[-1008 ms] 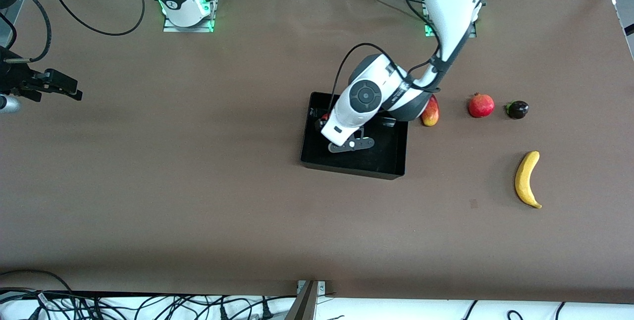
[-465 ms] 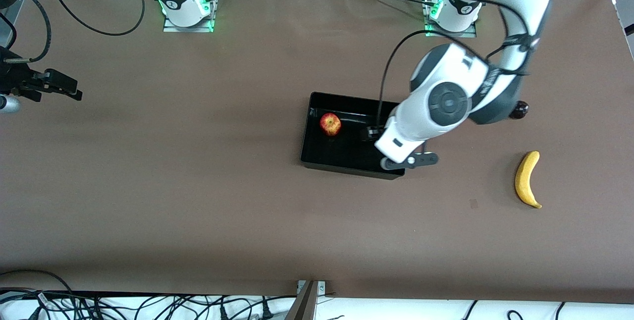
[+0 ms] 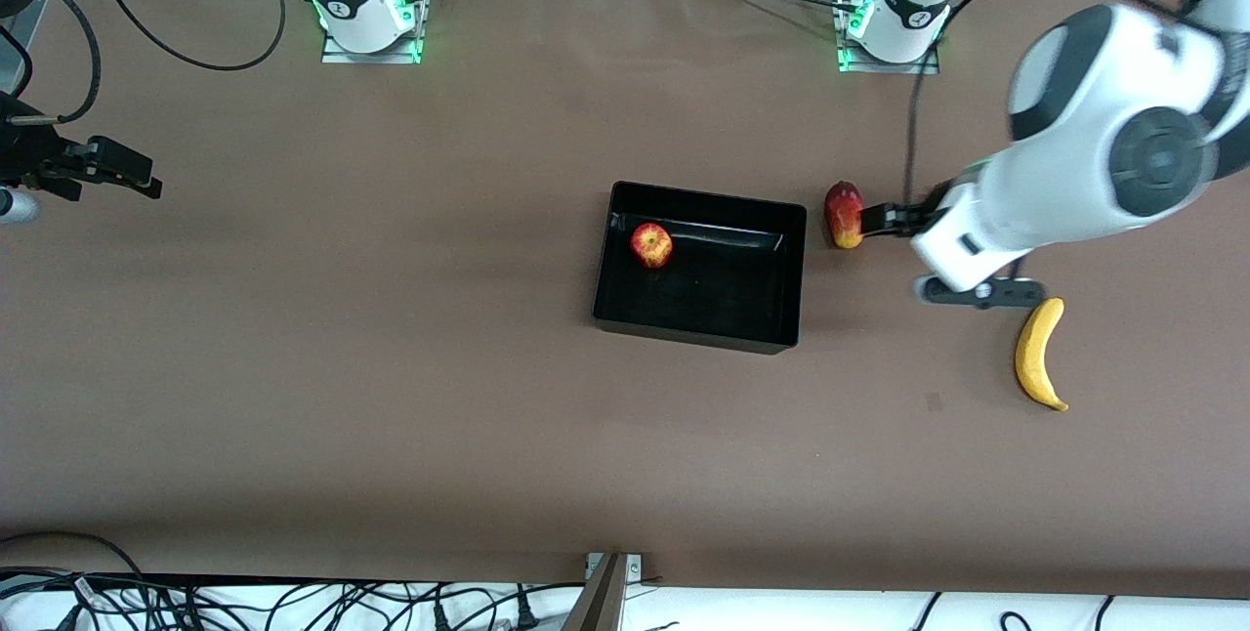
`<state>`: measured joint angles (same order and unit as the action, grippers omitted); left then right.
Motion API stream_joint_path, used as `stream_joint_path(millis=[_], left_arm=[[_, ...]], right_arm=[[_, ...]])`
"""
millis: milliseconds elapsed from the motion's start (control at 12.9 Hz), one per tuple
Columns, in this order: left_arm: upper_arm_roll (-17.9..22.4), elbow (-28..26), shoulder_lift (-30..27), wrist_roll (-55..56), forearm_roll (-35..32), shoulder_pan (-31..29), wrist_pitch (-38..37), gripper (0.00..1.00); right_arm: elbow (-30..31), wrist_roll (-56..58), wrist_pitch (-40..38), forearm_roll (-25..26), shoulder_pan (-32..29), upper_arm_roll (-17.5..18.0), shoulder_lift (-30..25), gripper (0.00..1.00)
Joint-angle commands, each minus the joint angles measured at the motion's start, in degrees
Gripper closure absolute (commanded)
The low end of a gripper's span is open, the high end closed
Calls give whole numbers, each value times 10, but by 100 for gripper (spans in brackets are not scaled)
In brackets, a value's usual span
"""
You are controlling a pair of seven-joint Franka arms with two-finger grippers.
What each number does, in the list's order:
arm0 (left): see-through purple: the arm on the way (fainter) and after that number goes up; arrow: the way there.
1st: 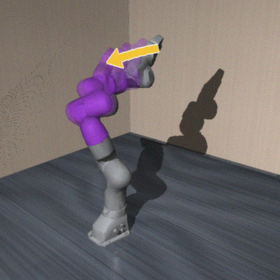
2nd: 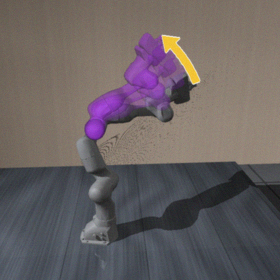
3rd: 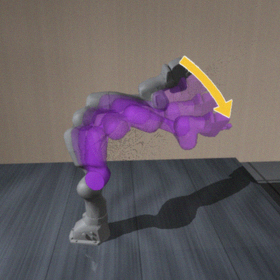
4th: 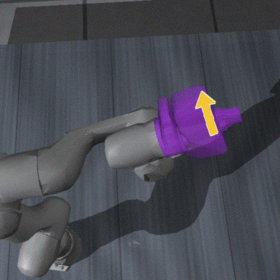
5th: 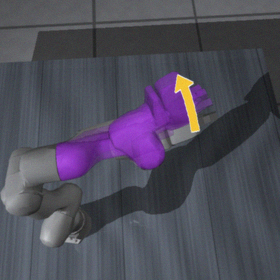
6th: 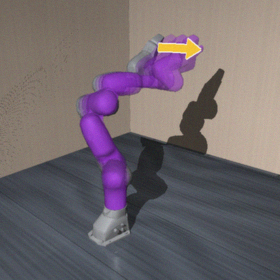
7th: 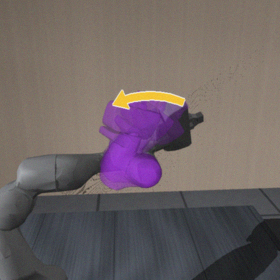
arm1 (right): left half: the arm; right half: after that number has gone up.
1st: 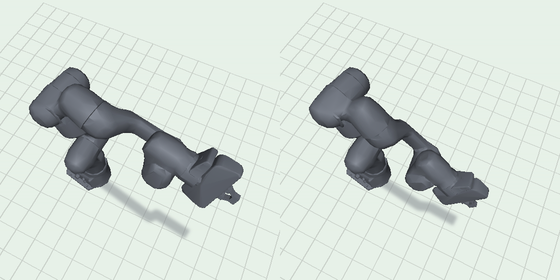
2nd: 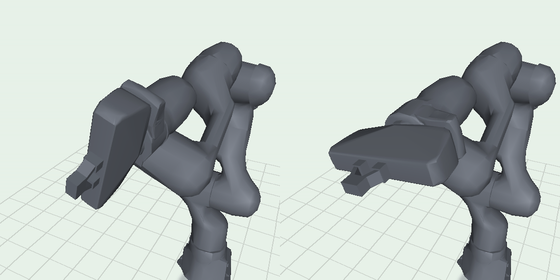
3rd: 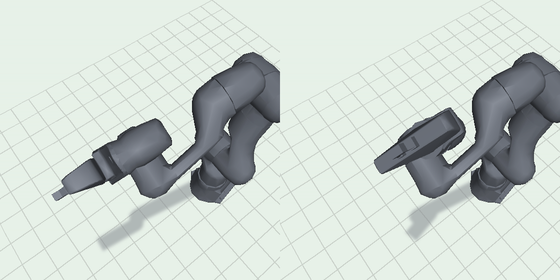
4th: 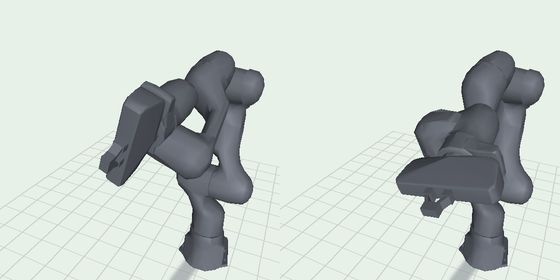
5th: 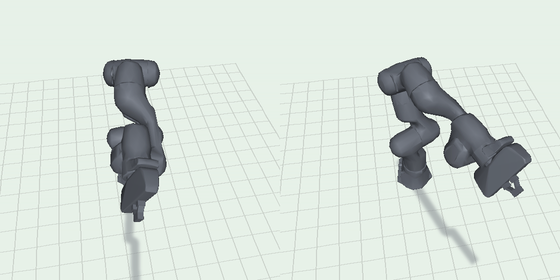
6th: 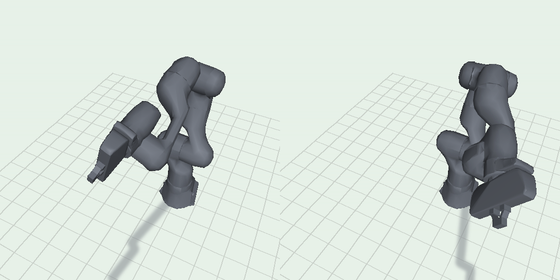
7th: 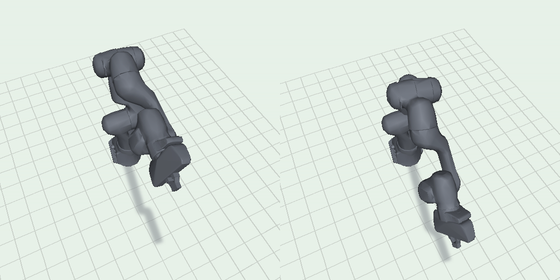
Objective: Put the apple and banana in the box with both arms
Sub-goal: 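Move the left gripper back over the yellow banana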
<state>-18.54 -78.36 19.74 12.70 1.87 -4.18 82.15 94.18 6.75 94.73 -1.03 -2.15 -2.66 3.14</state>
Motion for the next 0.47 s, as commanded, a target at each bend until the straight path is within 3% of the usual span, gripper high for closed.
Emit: stream_joint_path(millis=[0, 155, 388], left_arm=[[-3, -16, -23, -45, -13, -35, -36, 0], [1, -56, -45, -72, -48, -43, -25, 0], [2, -182, -92, -102, -80, -68, 76, 0]], right_arm=[[-11, -5, -9, -10, -9, 6, 3, 0], [-11, -5, -8, -10, -9, 6, 3, 0], [-10, -5, -9, -10, -9, 6, 3, 0]])
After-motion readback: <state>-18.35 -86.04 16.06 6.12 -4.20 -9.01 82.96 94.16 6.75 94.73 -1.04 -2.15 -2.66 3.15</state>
